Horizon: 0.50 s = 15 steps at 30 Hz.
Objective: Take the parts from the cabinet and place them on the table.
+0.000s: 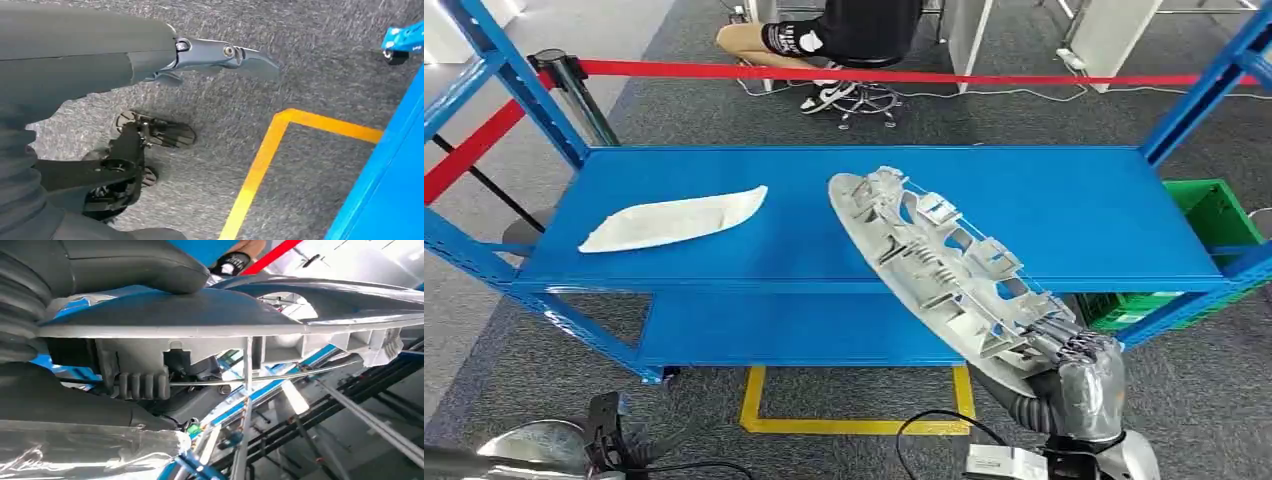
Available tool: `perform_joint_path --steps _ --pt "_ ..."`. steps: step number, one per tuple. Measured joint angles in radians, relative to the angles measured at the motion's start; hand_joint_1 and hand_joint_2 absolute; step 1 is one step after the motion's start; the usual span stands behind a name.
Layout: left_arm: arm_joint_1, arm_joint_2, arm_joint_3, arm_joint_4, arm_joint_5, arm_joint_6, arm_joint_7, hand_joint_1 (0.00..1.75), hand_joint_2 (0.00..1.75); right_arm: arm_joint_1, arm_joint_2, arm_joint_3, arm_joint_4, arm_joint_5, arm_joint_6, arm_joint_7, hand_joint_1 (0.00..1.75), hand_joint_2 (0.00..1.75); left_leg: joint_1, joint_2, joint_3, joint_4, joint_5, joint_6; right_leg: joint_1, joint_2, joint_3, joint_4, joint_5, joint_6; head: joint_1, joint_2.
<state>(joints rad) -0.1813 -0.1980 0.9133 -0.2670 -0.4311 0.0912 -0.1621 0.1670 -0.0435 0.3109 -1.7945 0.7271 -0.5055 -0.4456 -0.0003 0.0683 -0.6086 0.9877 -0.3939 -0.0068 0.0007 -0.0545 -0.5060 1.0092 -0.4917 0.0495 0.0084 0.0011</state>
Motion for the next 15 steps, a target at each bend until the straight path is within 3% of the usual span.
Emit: perform_joint_path --steps 3,4,5,6,8,9,10,11,13,14,15 --pt "-0.001 0.0 0.0 0.0 0.0 0.0 0.0 0.0 1.75 -0.001 0.0 -0.001 -0.001 -0.002 0.001 0.0 1.75 1.75 0.002 0.024 0.0 -0.004 0.018 -0.016 0.003 0.026 -0.029 0.0 0.013 -0.025 0.002 0.0" --pt "0.0 0.0 0.0 0.0 0.0 0.0 0.0 0.0 1.75 -0.001 0.001 -0.002 -0.001 -0.005 0.001 -0.003 1.75 1.75 0.006 0.011 -0.005 0.001 0.008 -0.025 -0.004 0.033 -0.035 -0.005 0.027 -0.037 0.003 0.0" --pt "0.0 0.003 0.0 0.0 0.0 -0.004 0.006 0.0 1.75 -0.002 0.002 -0.002 -0.001 -0.011 0.001 -0.01 1.75 1.75 0.006 -0.026 -0.015 0.023 -0.039 -0.032 -0.004 0.04 -0.043 -0.005 0.039 -0.043 0.001 0.0" --pt "0.001 0.004 -0.001 0.0 0.0 -0.011 0.012 0.0 1.75 -0.003 0.004 -0.003 -0.001 -0.019 0.0 -0.018 1.75 1.75 0.006 -0.048 -0.031 0.077 -0.101 -0.035 -0.005 0.049 -0.058 -0.005 0.053 -0.049 -0.001 0.0" --pt "0.003 0.008 -0.007 0.0 -0.002 -0.026 0.026 0.0 1.75 -0.003 0.009 -0.004 -0.001 -0.034 -0.001 -0.037 1.75 1.75 0.006 -0.06 -0.075 0.234 -0.202 -0.037 -0.004 0.071 -0.093 -0.003 0.078 -0.05 -0.004 0.0" --pt "0.003 0.01 -0.008 0.0 -0.001 -0.031 0.027 0.0 1.75 -0.003 0.01 -0.005 -0.001 -0.04 -0.002 -0.045 1.75 1.75 0.006 -0.061 -0.084 0.289 -0.217 -0.035 -0.003 0.083 -0.109 -0.003 0.091 -0.05 -0.005 0.0" --pt "0.003 0.011 -0.009 0.0 0.0 -0.032 0.029 0.0 1.75 -0.003 0.01 -0.006 -0.001 -0.044 -0.002 -0.05 1.75 1.75 0.006 -0.061 -0.076 0.298 -0.207 -0.033 -0.003 0.092 -0.122 -0.003 0.102 -0.05 -0.004 0.0" --pt "0.003 0.014 -0.01 0.0 0.0 -0.037 0.03 0.0 1.75 -0.003 0.01 -0.006 -0.002 -0.049 -0.003 -0.053 1.75 1.75 0.006 -0.063 -0.046 0.271 -0.174 -0.029 -0.003 0.105 -0.139 -0.002 0.115 -0.048 -0.005 0.0" --pt "0.002 0.018 -0.011 0.0 0.0 -0.04 0.03 0.0 1.75 -0.002 0.013 -0.007 -0.003 -0.053 -0.004 -0.055 1.75 1.75 0.006 -0.081 0.054 0.134 -0.111 -0.019 -0.005 0.13 -0.167 -0.002 0.14 -0.041 -0.005 0.0" --pt "0.0 0.023 -0.013 0.0 0.0 -0.04 0.03 0.0 1.75 -0.002 0.015 -0.008 -0.006 -0.055 -0.005 -0.056 1.75 1.75 0.007 -0.138 0.121 0.043 -0.119 -0.012 -0.008 0.139 -0.178 0.0 0.153 -0.035 -0.004 0.0" --pt "0.001 0.023 -0.015 -0.001 0.0 -0.042 0.028 0.0 1.75 -0.003 0.015 -0.01 -0.009 -0.058 -0.005 -0.056 1.75 1.75 0.01 -0.164 0.159 -0.027 -0.139 -0.004 -0.001 0.148 -0.188 0.002 0.161 -0.03 -0.004 0.0"
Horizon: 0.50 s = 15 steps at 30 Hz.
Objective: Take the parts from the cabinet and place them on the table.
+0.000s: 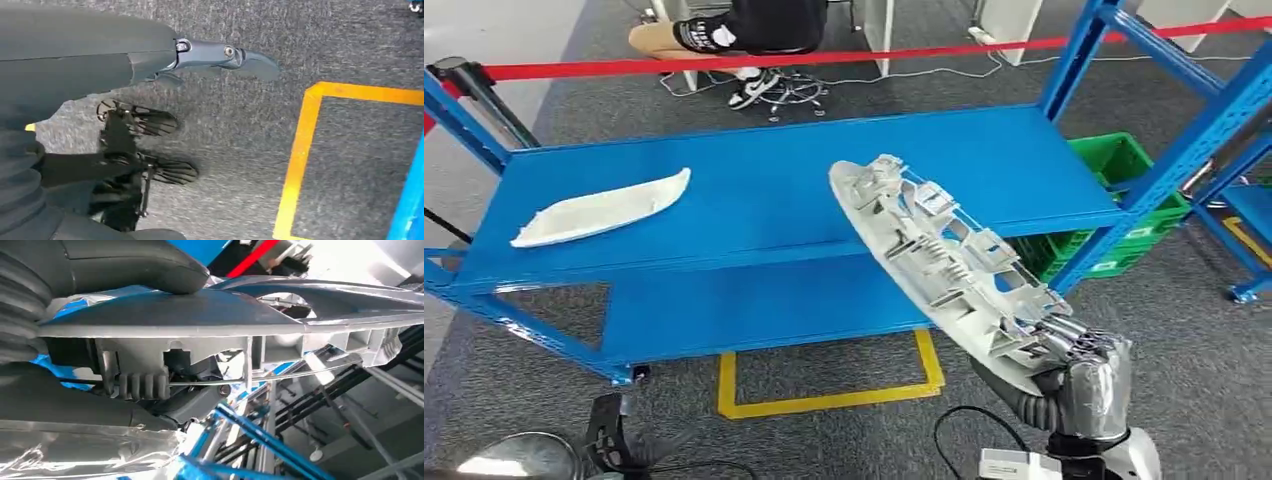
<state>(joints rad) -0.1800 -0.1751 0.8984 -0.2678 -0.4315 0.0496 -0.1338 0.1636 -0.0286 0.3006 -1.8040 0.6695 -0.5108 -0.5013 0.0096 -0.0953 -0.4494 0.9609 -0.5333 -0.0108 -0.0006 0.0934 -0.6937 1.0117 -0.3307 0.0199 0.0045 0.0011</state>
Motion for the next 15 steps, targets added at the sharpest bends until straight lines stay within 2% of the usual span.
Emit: perform_joint_path --steps 1,2,3,4,5,6,7,8,9,10,11,12,13,14,15 --pt "0.003 0.001 0.0 0.0 0.0 -0.002 -0.001 0.0 1.75 0.002 0.001 -0.001 0.0 -0.002 -0.002 -0.002 1.75 1.75 -0.002 0.006 -0.011 0.009 0.004 -0.002 -0.002 0.008 0.0 -0.008 0.016 0.005 0.002 0.0" --pt "0.005 0.002 0.0 0.0 -0.003 -0.002 -0.004 0.0 1.75 0.005 0.001 -0.002 -0.001 -0.006 -0.004 -0.007 1.75 1.75 -0.004 0.014 -0.013 0.006 0.006 0.001 -0.004 0.018 -0.002 -0.014 0.028 0.012 -0.003 0.0" --pt "0.008 0.004 0.0 0.0 -0.006 -0.006 -0.005 0.0 1.75 0.011 0.001 -0.005 -0.002 -0.011 -0.006 -0.009 1.75 1.75 -0.01 0.024 -0.018 0.009 0.014 0.007 -0.006 0.03 -0.003 -0.023 0.042 0.021 -0.001 0.0" --pt "0.013 0.0 -0.002 0.0 -0.007 -0.01 -0.007 0.0 1.75 0.018 0.001 -0.009 -0.003 -0.015 -0.006 -0.011 1.75 1.75 0.0 0.044 -0.027 0.002 0.029 0.016 -0.005 0.045 -0.008 -0.032 0.057 0.029 0.0 0.0" --pt "0.014 0.011 -0.002 -0.001 -0.01 -0.016 -0.011 0.0 1.75 0.027 0.001 -0.013 -0.003 -0.019 -0.007 -0.016 1.75 1.75 0.001 0.058 -0.037 0.002 0.042 0.024 -0.002 -0.003 -0.021 -0.015 0.015 0.031 0.005 0.0" --pt "0.019 0.01 -0.003 -0.001 -0.011 -0.018 -0.014 0.0 1.75 0.029 0.001 -0.014 -0.004 -0.019 -0.007 -0.018 1.75 1.75 0.0 0.072 -0.049 0.002 0.053 0.033 -0.002 -0.044 -0.04 0.032 -0.052 0.034 0.014 0.0" --pt "0.025 0.016 -0.004 -0.001 -0.015 -0.021 -0.016 0.0 1.75 0.029 0.001 -0.018 -0.005 -0.021 -0.007 -0.019 1.75 1.75 -0.002 0.085 -0.061 0.002 0.062 0.032 -0.003 -0.069 -0.056 0.106 -0.119 0.038 0.015 0.0" --pt "0.03 0.02 -0.006 -0.001 -0.017 -0.022 -0.018 0.0 1.75 0.031 0.001 -0.021 -0.005 -0.024 -0.007 -0.021 1.75 1.75 -0.003 0.099 -0.074 0.003 0.072 0.032 -0.005 -0.082 -0.072 0.191 -0.173 0.043 0.015 0.0" --pt "0.033 0.024 -0.008 -0.001 -0.018 -0.022 -0.019 0.0 1.75 0.032 0.001 -0.023 -0.005 -0.025 -0.007 -0.022 1.75 1.75 -0.004 0.115 -0.089 0.004 0.083 0.031 -0.007 -0.087 -0.084 0.272 -0.203 0.046 0.015 0.0" --pt "0.034 0.026 -0.01 -0.001 -0.018 -0.022 -0.019 0.0 1.75 0.032 0.001 -0.026 -0.005 -0.025 -0.007 -0.023 1.75 1.75 -0.004 0.131 -0.104 0.005 0.095 0.03 -0.01 -0.088 -0.081 0.322 -0.194 0.051 0.015 0.0" --pt "0.034 0.026 -0.01 -0.001 -0.018 -0.023 -0.019 0.0 1.75 0.032 0.001 -0.028 -0.005 -0.027 -0.007 -0.023 1.75 1.75 -0.004 0.145 -0.118 0.006 0.105 0.027 -0.012 -0.088 -0.057 0.323 -0.158 0.053 0.015 0.0" --pt "0.034 0.027 -0.011 -0.001 -0.018 -0.023 -0.02 0.0 1.75 0.033 0.001 -0.028 -0.005 -0.027 -0.007 -0.023 1.75 1.75 -0.004 0.158 -0.131 0.006 0.114 0.023 -0.014 -0.092 -0.016 0.288 -0.121 0.054 0.015 0.0" --pt "0.034 0.027 -0.013 -0.001 -0.018 -0.023 -0.02 0.0 1.75 0.033 0.001 -0.028 -0.005 -0.027 -0.007 -0.023 1.75 1.75 -0.003 0.169 -0.141 0.007 0.123 0.019 -0.014 -0.103 0.044 0.222 -0.1 0.055 0.015 0.0" --pt "0.034 0.027 -0.016 -0.001 -0.019 -0.023 -0.02 0.0 1.75 0.033 0.001 -0.028 -0.006 -0.027 -0.007 -0.023 1.75 1.75 -0.004 0.178 -0.148 0.009 0.131 0.014 -0.015 -0.13 0.125 0.124 -0.108 0.056 0.015 0.0" --pt "0.034 0.034 -0.018 -0.002 -0.021 -0.024 -0.02 0.0 1.75 0.03 0.002 -0.028 -0.007 -0.027 -0.007 -0.024 1.75 1.75 -0.01 0.185 -0.152 0.012 0.135 0.007 -0.01 -0.168 0.205 0.026 -0.156 0.058 0.016 0.0"
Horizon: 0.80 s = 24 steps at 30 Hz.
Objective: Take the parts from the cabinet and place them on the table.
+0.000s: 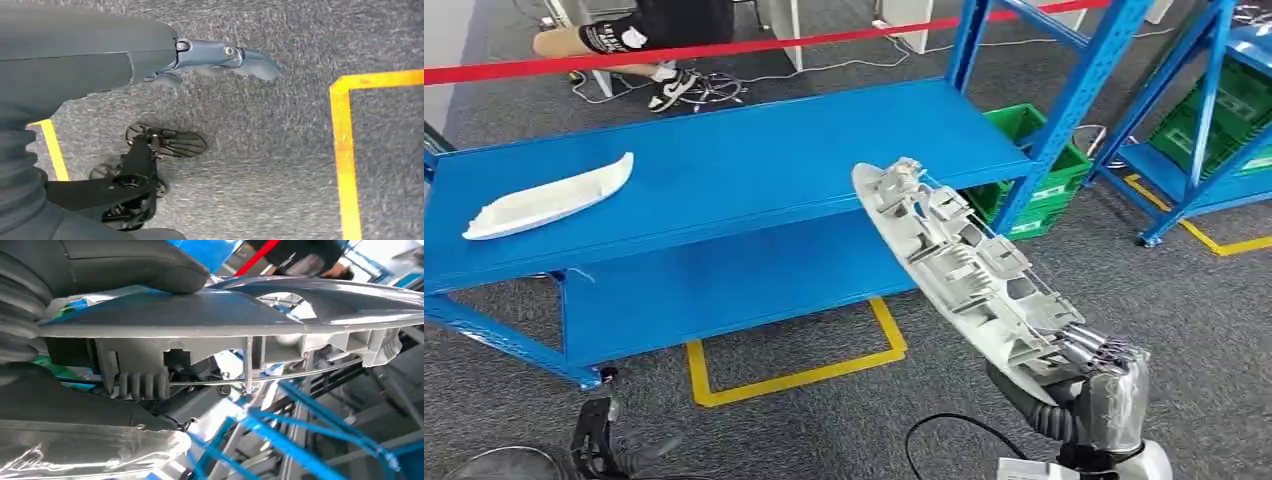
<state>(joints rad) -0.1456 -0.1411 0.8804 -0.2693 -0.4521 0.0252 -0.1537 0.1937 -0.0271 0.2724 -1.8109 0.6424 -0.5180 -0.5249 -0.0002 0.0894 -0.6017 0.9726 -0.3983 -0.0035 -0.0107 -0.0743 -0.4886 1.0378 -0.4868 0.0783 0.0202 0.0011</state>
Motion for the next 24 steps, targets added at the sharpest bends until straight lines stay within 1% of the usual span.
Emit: perform_joint_path --steps 1,2,3,4,5,6,7,8,9,10,11,12,13,14,15,16,17,18,19,20,21,22,23,24 --pt "0.0 -0.003 -0.001 0.0 -0.004 -0.004 -0.002 0.0 1.75 -0.001 0.002 0.0 -0.002 0.0 0.0 -0.002 1.75 1.75 -0.001 0.011 -0.002 0.002 0.008 -0.007 0.007 0.004 0.022 -0.063 -0.026 -0.015 -0.002 0.0" --pt "-0.001 0.004 -0.001 0.0 -0.006 -0.008 -0.003 0.0 1.75 0.001 0.002 0.0 -0.003 -0.005 0.0 -0.004 1.75 1.75 0.0 0.019 -0.002 -0.001 0.021 -0.01 0.008 0.007 0.002 -0.058 -0.017 -0.024 -0.006 0.0" --pt "0.001 0.005 -0.002 0.0 -0.01 -0.015 -0.003 0.0 1.75 0.002 0.002 -0.002 -0.005 -0.007 0.0 -0.008 1.75 1.75 0.002 0.031 -0.003 -0.003 0.028 -0.015 0.012 0.02 -0.007 -0.053 -0.011 -0.032 -0.004 0.0" --pt "0.006 0.01 -0.005 0.0 -0.019 -0.023 -0.003 0.0 1.75 0.007 0.002 -0.007 -0.005 -0.01 0.001 -0.011 1.75 1.75 0.004 0.043 -0.006 -0.003 0.033 -0.02 0.012 0.03 -0.017 -0.053 -0.002 -0.045 -0.005 0.0" --pt "0.012 0.019 -0.01 0.0 -0.032 -0.036 -0.005 0.0 1.75 0.014 0.002 -0.01 -0.005 -0.012 0.001 -0.017 1.75 1.75 0.01 0.006 -0.011 0.005 0.009 -0.031 0.008 0.039 -0.022 -0.055 0.01 -0.056 -0.005 0.0" --pt "0.021 0.021 -0.014 0.0 -0.041 -0.044 -0.008 0.0 1.75 0.018 0.002 -0.013 -0.005 -0.015 0.0 -0.019 1.75 1.75 0.01 -0.041 -0.022 0.038 -0.048 -0.035 0.007 0.05 -0.032 -0.055 0.022 -0.063 -0.006 0.0" --pt "0.03 0.027 -0.019 0.0 -0.047 -0.051 -0.011 0.0 1.75 0.019 0.002 -0.015 -0.005 -0.016 0.0 -0.021 1.75 1.75 0.009 -0.064 -0.04 0.103 -0.115 -0.036 0.008 0.061 -0.048 -0.054 0.036 -0.071 -0.006 0.0" --pt "0.037 0.035 -0.024 0.0 -0.053 -0.053 -0.018 0.0 1.75 0.022 0.003 -0.018 -0.005 -0.018 -0.002 -0.023 1.75 1.75 0.009 -0.075 -0.061 0.181 -0.169 -0.037 0.009 0.076 -0.064 -0.054 0.048 -0.073 -0.012 0.0" --pt "0.041 0.041 -0.025 0.0 -0.059 -0.058 -0.021 0.0 1.75 0.028 0.003 -0.022 -0.006 -0.022 -0.003 -0.026 1.75 1.75 0.007 -0.081 -0.079 0.253 -0.205 -0.035 0.012 0.089 -0.08 -0.053 0.06 -0.074 -0.013 0.0" --pt "0.039 0.043 -0.026 0.0 -0.06 -0.051 -0.017 0.0 1.75 0.035 0.004 -0.027 -0.008 -0.025 0.0 -0.027 1.75 1.75 0.004 -0.083 -0.086 0.304 -0.215 -0.031 0.014 0.102 -0.097 -0.052 0.072 -0.074 -0.013 0.0" --pt "0.029 0.028 -0.027 0.0 -0.063 -0.032 0.002 0.0 1.75 0.035 0.004 -0.031 -0.009 -0.028 0.012 -0.027 1.75 1.75 0.002 -0.083 -0.074 0.308 -0.194 -0.026 0.015 0.113 -0.112 -0.051 0.085 -0.074 -0.013 0.0" --pt "0.01 0.02 -0.027 0.0 -0.064 -0.012 0.015 0.0 1.75 0.032 0.006 -0.034 -0.009 -0.031 0.024 -0.027 1.75 1.75 0.0 -0.084 -0.049 0.28 -0.155 -0.02 0.016 0.122 -0.13 -0.048 0.098 -0.074 -0.014 0.0" --pt "-0.014 0.01 -0.029 0.0 -0.071 0.007 0.034 0.0 1.75 0.031 0.007 -0.037 -0.009 -0.026 0.031 -0.025 1.75 1.75 -0.004 -0.088 -0.011 0.225 -0.117 -0.011 0.016 0.131 -0.145 -0.048 0.11 -0.072 -0.014 0.0" --pt "-0.038 -0.006 -0.034 0.0 -0.074 0.03 0.06 0.0 1.75 0.027 0.011 -0.036 -0.009 -0.017 0.032 -0.022 1.75 1.75 -0.004 -0.106 0.039 0.149 -0.096 -0.002 0.016 0.14 -0.159 -0.048 0.122 -0.068 -0.014 0.0" --pt "-0.059 -0.013 -0.04 0.0 -0.079 0.035 0.068 0.0 1.75 0.022 0.016 -0.035 -0.009 -0.011 0.031 -0.02 1.75 1.75 -0.004 -0.156 0.102 0.065 -0.102 0.008 0.014 0.144 -0.17 -0.047 0.135 -0.065 -0.014 0.0" --pt "-0.071 -0.023 -0.047 0.0 -0.08 0.028 0.068 0.0 1.75 0.016 0.019 -0.035 -0.009 -0.01 0.029 -0.018 1.75 1.75 -0.005 -0.172 0.149 -0.014 -0.116 0.012 0.023 0.154 -0.181 -0.042 0.144 -0.061 -0.014 0.0" --pt "-0.073 -0.026 -0.056 0.0 -0.084 0.011 0.068 0.0 1.75 0.017 0.02 -0.035 -0.011 -0.011 0.025 -0.018 1.75 1.75 -0.003 -0.165 0.145 -0.016 -0.121 0.005 0.022 0.164 -0.186 -0.044 0.161 -0.057 -0.011 0.0" --pt "-0.069 -0.028 -0.06 0.0 -0.089 0.001 0.065 0.0 1.75 0.02 0.019 -0.036 -0.013 -0.014 0.021 -0.019 1.75 1.75 -0.006 -0.153 0.139 -0.012 -0.116 0.006 0.02 0.177 -0.188 -0.05 0.174 -0.052 -0.013 0.0" --pt "-0.062 -0.027 -0.064 0.0 -0.092 -0.013 0.059 0.0 1.75 0.029 0.019 -0.04 -0.016 -0.018 0.018 -0.02 1.75 1.75 -0.008 -0.14 0.137 -0.009 -0.111 0.011 0.019 0.19 -0.19 -0.055 0.185 -0.045 -0.012 0.0" --pt "-0.053 -0.026 -0.07 0.0 -0.095 -0.024 0.05 0.0 1.75 0.04 0.019 -0.044 -0.019 -0.023 0.016 -0.021 1.75 1.75 0.004 -0.12 0.13 -0.016 -0.098 0.021 0.017 0.201 -0.198 -0.055 0.191 -0.04 -0.013 0.0" --pt "-0.049 -0.016 -0.076 0.0 -0.098 -0.034 0.043 0.0 1.75 0.054 0.019 -0.05 -0.022 -0.026 0.013 -0.022 1.75 1.75 0.0 -0.108 0.121 -0.014 -0.089 0.027 0.023 0.155 -0.21 -0.035 0.149 -0.035 -0.009 0.0" --pt "-0.042 -0.009 -0.079 0.0 -0.101 -0.04 0.035 0.0 1.75 0.059 0.019 -0.053 -0.023 -0.027 0.011 -0.023 1.75 1.75 -0.002 -0.097 0.108 -0.013 -0.078 0.037 0.021 0.118 -0.232 0.021 0.08 -0.029 0.001 0.0" --pt "-0.034 0.0 -0.082 0.0 -0.103 -0.044 0.032 0.0 1.75 0.061 0.019 -0.056 -0.023 -0.029 0.01 -0.024 1.75 1.75 -0.004 -0.083 0.095 -0.013 -0.068 0.036 0.017 0.098 -0.252 0.103 0.012 -0.023 0.0 0.0" --pt "-0.028 0.009 -0.084 0.0 -0.106 -0.046 0.031 0.0 1.75 0.066 0.019 -0.058 -0.024 -0.031 0.01 -0.024 1.75 1.75 -0.006 -0.07 0.082 -0.012 -0.057 0.035 0.013 0.085 -0.27 0.19 -0.037 -0.019 0.0 0.0"
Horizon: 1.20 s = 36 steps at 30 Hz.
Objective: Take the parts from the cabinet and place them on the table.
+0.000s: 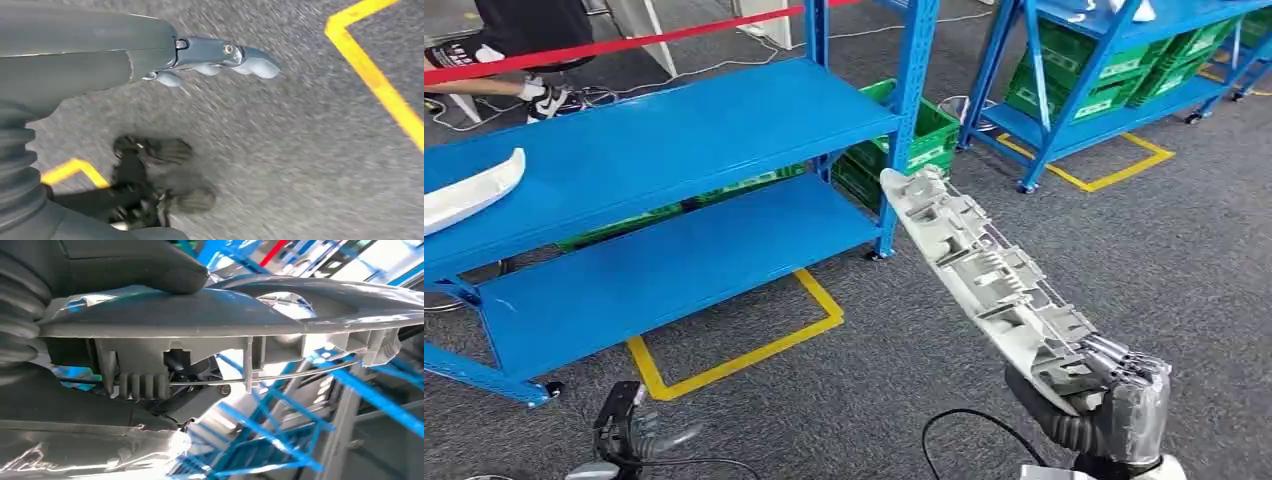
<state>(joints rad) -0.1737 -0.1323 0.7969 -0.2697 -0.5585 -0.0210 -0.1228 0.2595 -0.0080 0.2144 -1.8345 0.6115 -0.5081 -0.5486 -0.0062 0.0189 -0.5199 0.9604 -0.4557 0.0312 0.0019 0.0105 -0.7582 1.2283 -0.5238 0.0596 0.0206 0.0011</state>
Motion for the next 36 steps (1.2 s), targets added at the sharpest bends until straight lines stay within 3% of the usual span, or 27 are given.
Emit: perform_joint_path --steps 1,2,3,5,6,7,8,11,12,13,15,16,17,18,20,21,22,23,26,27,28,29,31,32,34,35,36 --pt "0.005 0.003 -0.001 0.0 -0.002 -0.002 0.0 0.0 1.75 0.005 0.0 -0.001 0.0 0.0 -0.002 0.0 1.75 1.75 0.0 0.013 -0.014 0.002 0.01 0.0 -0.004 -0.004 -0.009 0.067 -0.018 0.004 0.0 0.0" --pt "0.008 0.006 -0.002 0.0 -0.003 -0.004 0.0 0.0 1.75 0.008 0.0 -0.003 0.0 -0.001 -0.003 -0.001 1.75 1.75 0.0 0.025 -0.028 0.004 0.019 -0.001 -0.006 -0.005 -0.003 0.1 -0.004 0.007 0.001 0.0" --pt "0.008 0.008 -0.005 0.0 -0.003 -0.005 0.0 0.0 1.75 0.009 0.0 -0.008 0.0 -0.001 -0.003 -0.001 1.75 1.75 0.0 0.037 -0.044 0.006 0.03 -0.004 -0.009 -0.006 0.024 0.093 0.031 0.01 0.0 0.0" --pt "0.008 0.011 -0.01 0.0 -0.003 -0.005 0.0 0.0 1.75 0.011 0.0 -0.01 0.0 -0.002 -0.003 -0.001 1.75 1.75 0.0 0.058 -0.071 0.01 0.048 -0.012 -0.012 -0.023 0.138 -0.034 0.086 0.012 0.0 0.0" --pt "0.007 0.014 -0.011 0.0 -0.003 -0.005 0.0 0.0 1.75 0.011 0.0 -0.011 -0.001 -0.002 -0.003 -0.001 1.75 1.75 -0.003 0.065 -0.074 0.013 0.055 -0.019 -0.012 -0.063 0.22 -0.133 0.068 0.012 0.0 0.0" --pt "0.01 0.019 -0.014 -0.002 -0.003 -0.005 -0.001 0.0 1.75 0.007 0.0 -0.011 -0.003 -0.001 -0.003 -0.001 1.75 1.75 -0.006 0.072 -0.078 0.015 0.06 -0.024 -0.005 -0.098 0.286 -0.225 0.028 0.014 0.002 0.0" --pt "0.009 0.018 -0.016 -0.002 -0.003 -0.005 -0.002 0.0 1.75 0.007 0.0 -0.011 -0.005 -0.002 -0.003 -0.001 1.75 1.75 -0.006 0.083 -0.079 0.015 0.069 -0.03 0.0 -0.088 0.29 -0.245 0.021 -0.004 -0.004 0.0" --pt "0.013 0.019 -0.016 -0.001 -0.003 -0.006 -0.003 0.0 1.75 0.012 0.0 -0.015 -0.008 -0.003 -0.005 -0.002 1.75 1.75 0.003 0.112 -0.089 0.013 0.09 -0.045 0.008 -0.056 0.251 -0.248 0.049 -0.036 0.003 0.0" --pt "0.016 0.022 -0.016 -0.002 -0.003 -0.006 -0.003 0.0 1.75 0.014 0.0 -0.017 -0.009 -0.003 -0.006 -0.002 1.75 1.75 0.008 0.062 -0.099 0.025 0.056 -0.056 0.005 -0.047 0.246 -0.249 0.063 -0.046 0.001 0.0" --pt "0.022 0.021 -0.017 -0.001 -0.005 -0.007 -0.006 0.0 1.75 0.014 0.0 -0.019 -0.009 -0.003 -0.007 -0.001 1.75 1.75 0.008 0.021 -0.111 0.064 -0.005 -0.059 0.004 -0.036 0.23 -0.249 0.076 -0.055 0.0 0.0" --pt "0.035 0.027 -0.018 -0.001 -0.008 -0.015 -0.015 0.0 1.75 0.02 0.0 -0.022 -0.011 -0.008 -0.011 -0.001 1.75 1.75 0.008 -0.007 -0.148 0.212 -0.121 -0.059 0.006 -0.009 0.196 -0.247 0.102 -0.06 -0.005 0.0" --pt "0.041 0.032 -0.018 -0.001 -0.011 -0.015 -0.021 0.0 1.75 0.026 0.0 -0.026 -0.011 -0.011 -0.016 -0.002 1.75 1.75 0.007 -0.011 -0.162 0.282 -0.15 -0.057 0.007 0.005 0.179 -0.246 0.116 -0.061 -0.004 0.0" --pt "0.047 0.04 -0.018 -0.001 -0.017 -0.015 -0.035 0.0 1.75 0.033 0.0 -0.033 -0.011 -0.015 -0.022 -0.003 1.75 1.75 0.006 -0.013 -0.16 0.317 -0.146 -0.054 0.008 0.02 0.162 -0.246 0.13 -0.062 -0.005 0.0" --pt "0.052 0.043 -0.019 -0.001 -0.02 -0.018 -0.054 0.0 1.75 0.042 0.0 -0.042 -0.013 -0.02 -0.027 -0.006 1.75 1.75 0.006 -0.013 -0.141 0.308 -0.119 -0.051 0.008 0.031 0.147 -0.245 0.141 -0.061 -0.005 0.0" --pt "0.059 0.053 -0.019 -0.001 -0.027 -0.024 -0.09 0.0 1.75 0.063 0.0 -0.057 -0.021 -0.031 -0.034 -0.017 1.75 1.75 0.006 -0.019 -0.063 0.203 -0.047 -0.045 0.007 0.053 0.118 -0.243 0.163 -0.056 -0.005 0.0" --pt "0.061 0.056 -0.019 -0.001 -0.029 -0.026 -0.1 0.0 1.75 0.07 0.0 -0.064 -0.027 -0.033 -0.036 -0.02 1.75 1.75 0.008 -0.042 -0.005 0.118 -0.032 -0.042 0.006 0.065 0.105 -0.241 0.175 -0.052 -0.005 0.0" --pt "0.062 0.06 -0.02 -0.001 -0.031 -0.026 -0.106 0.0 1.75 0.076 0.0 -0.071 -0.033 -0.04 -0.037 -0.022 1.75 1.75 0.008 -0.088 0.053 0.034 -0.053 -0.039 0.009 0.073 0.091 -0.239 0.184 -0.046 -0.006 0.0" --pt "0.066 0.061 -0.02 -0.001 -0.037 -0.026 -0.11 0.0 1.75 0.08 0.0 -0.077 -0.038 -0.048 -0.038 -0.025 1.75 1.75 0.014 -0.089 0.068 -0.011 -0.067 -0.038 0.011 0.079 0.084 -0.236 0.197 -0.043 -0.003 0.0" --pt "0.079 0.064 -0.02 -0.001 -0.046 -0.025 -0.114 0.0 1.75 0.1 0.0 -0.099 -0.047 -0.061 -0.04 -0.036 1.75 1.75 0.007 -0.065 0.047 0.004 -0.048 -0.031 0.007 0.111 0.074 -0.247 0.231 -0.023 -0.005 0.0" --pt "0.082 0.067 -0.021 -0.001 -0.048 -0.026 -0.114 0.0 1.75 0.106 0.0 -0.107 -0.047 -0.063 -0.04 -0.037 1.75 1.75 0.013 -0.047 0.04 0.002 -0.038 -0.024 0.006 0.088 0.064 -0.241 0.214 -0.018 -0.008 0.0" --pt "0.086 0.071 -0.021 -0.001 -0.054 -0.028 -0.114 0.0 1.75 0.11 0.0 -0.114 -0.048 -0.064 -0.039 -0.037 1.75 1.75 0.011 -0.038 0.032 0.002 -0.028 -0.017 0.009 0.041 0.05 -0.203 0.153 -0.01 0.001 0.0" --pt "0.091 0.075 -0.021 -0.001 -0.055 -0.033 -0.113 0.0 1.75 0.11 0.0 -0.121 -0.048 -0.067 -0.032 -0.037 1.75 1.75 0.007 -0.026 0.022 0.002 -0.02 -0.011 0.006 0.016 0.032 -0.131 0.085 -0.005 0.003 0.0" --pt "0.069 0.073 -0.013 0.002 -0.008 -0.014 -0.064 0.0 1.75 0.095 0.0 -0.124 -0.045 -0.096 0.065 -0.05 1.75 1.75 0.005 0.0 -0.004 0.005 -0.001 -0.01 0.003 -0.003 -0.006 0.035 -0.006 0.001 0.003 0.0" --pt "0.031 0.071 -0.005 0.003 0.006 0.013 -0.028 0.0 1.75 0.079 0.0 -0.123 -0.042 -0.093 0.1 -0.048 1.75 1.75 0.004 0.013 -0.02 0.006 0.011 -0.01 0.001 -0.004 -0.012 0.086 -0.008 0.002 0.004 0.0" --pt "-0.109 0.052 -0.002 0.005 0.005 0.085 0.164 0.0 1.75 -0.001 0.01 -0.102 0.012 -0.05 0.12 -0.023 1.75 1.75 0.002 0.026 -0.059 0.007 0.036 -0.012 -0.001 -0.005 0.029 0.068 0.061 0.001 0.003 0.0" --pt "-0.177 0.046 -0.002 0.005 0.003 0.084 0.201 0.0 1.75 -0.035 0.018 -0.089 0.036 -0.04 0.118 -0.011 1.75 1.75 0.0 0.027 -0.074 0.007 0.049 -0.013 0.0 -0.014 0.084 -0.001 0.095 -0.004 0.003 0.0" --pt "-0.22 0.044 -0.002 0.005 0.003 0.079 0.205 0.0 1.75 -0.049 0.019 -0.079 0.051 -0.039 0.114 -0.006 1.75 1.75 -0.003 0.031 -0.081 0.007 0.056 -0.016 0.003 -0.038 0.156 -0.094 0.106 -0.012 0.006 0.0"
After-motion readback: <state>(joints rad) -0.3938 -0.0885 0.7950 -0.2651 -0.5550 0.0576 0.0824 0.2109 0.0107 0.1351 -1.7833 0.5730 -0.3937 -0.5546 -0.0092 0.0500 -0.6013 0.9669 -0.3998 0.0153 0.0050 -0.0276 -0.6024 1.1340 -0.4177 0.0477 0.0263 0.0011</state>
